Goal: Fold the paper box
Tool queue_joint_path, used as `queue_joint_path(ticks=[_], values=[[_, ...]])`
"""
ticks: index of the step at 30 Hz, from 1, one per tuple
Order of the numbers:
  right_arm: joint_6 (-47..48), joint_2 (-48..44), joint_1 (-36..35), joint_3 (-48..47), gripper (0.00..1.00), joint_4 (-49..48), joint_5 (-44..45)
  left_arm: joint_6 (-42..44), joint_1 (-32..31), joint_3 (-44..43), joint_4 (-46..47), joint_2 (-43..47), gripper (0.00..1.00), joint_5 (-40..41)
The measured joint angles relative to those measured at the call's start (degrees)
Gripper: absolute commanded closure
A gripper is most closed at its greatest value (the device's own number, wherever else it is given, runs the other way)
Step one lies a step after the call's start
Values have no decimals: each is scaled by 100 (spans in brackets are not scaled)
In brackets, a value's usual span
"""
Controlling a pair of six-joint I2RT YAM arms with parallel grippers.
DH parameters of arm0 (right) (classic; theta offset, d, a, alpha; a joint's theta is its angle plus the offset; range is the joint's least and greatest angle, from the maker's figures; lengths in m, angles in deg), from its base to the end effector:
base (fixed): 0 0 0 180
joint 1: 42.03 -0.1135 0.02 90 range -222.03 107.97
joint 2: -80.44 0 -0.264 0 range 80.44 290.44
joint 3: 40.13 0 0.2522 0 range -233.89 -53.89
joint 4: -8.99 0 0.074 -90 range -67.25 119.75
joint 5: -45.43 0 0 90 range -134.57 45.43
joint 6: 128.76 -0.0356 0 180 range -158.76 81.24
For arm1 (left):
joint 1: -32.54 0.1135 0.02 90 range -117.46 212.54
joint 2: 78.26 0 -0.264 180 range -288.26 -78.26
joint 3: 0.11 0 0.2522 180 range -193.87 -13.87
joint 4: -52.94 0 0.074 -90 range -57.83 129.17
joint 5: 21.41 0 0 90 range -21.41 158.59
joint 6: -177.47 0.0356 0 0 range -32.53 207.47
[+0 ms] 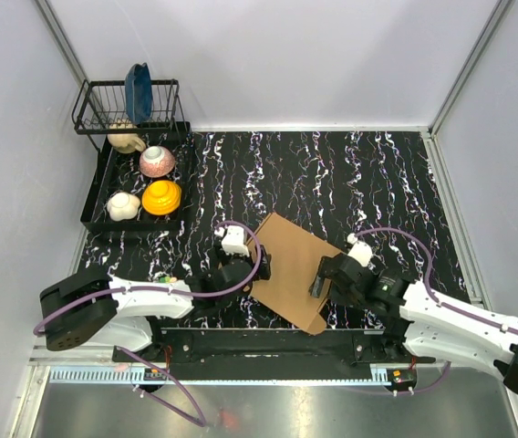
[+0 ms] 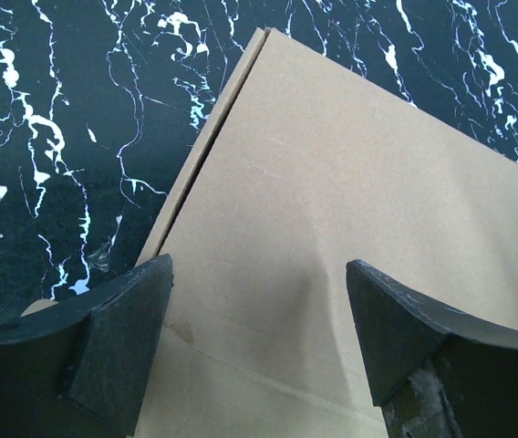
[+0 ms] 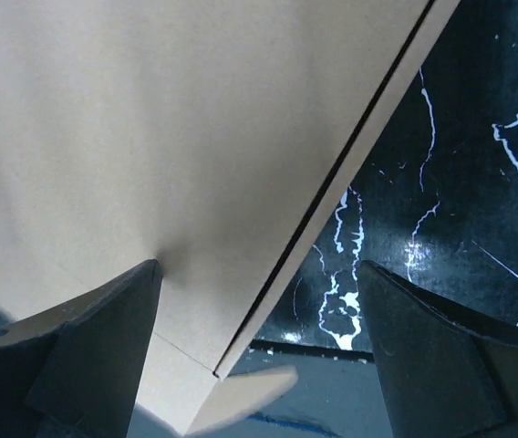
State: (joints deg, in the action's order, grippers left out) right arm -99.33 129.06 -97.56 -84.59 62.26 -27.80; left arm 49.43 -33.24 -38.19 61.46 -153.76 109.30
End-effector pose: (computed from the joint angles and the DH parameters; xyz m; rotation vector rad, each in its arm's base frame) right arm 0.0963 0.1221 0.2022 0.2231 2.5576 0.4357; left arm 0.1207 -0.2117 0.1670 0.0523 1.9727 -0.4543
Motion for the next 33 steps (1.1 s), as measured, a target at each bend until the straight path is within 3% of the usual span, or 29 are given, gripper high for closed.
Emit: queue_joint_path(ticks=[7, 16, 24, 33], values=[[-197, 662, 42, 203, 6, -892, -55, -264, 52, 0, 120, -74, 15, 109], [625, 2020, 1375, -76, 7, -2514, -688, -225, 787, 4, 358, -105, 15, -229], [1556, 3189, 2173, -647, 10, -3810, -809, -221, 1580, 52, 501, 74, 14, -1340], [1880, 3480, 2317, -723, 4, -4319, -901, -275, 2275, -22, -584, 1202, 9, -1593]])
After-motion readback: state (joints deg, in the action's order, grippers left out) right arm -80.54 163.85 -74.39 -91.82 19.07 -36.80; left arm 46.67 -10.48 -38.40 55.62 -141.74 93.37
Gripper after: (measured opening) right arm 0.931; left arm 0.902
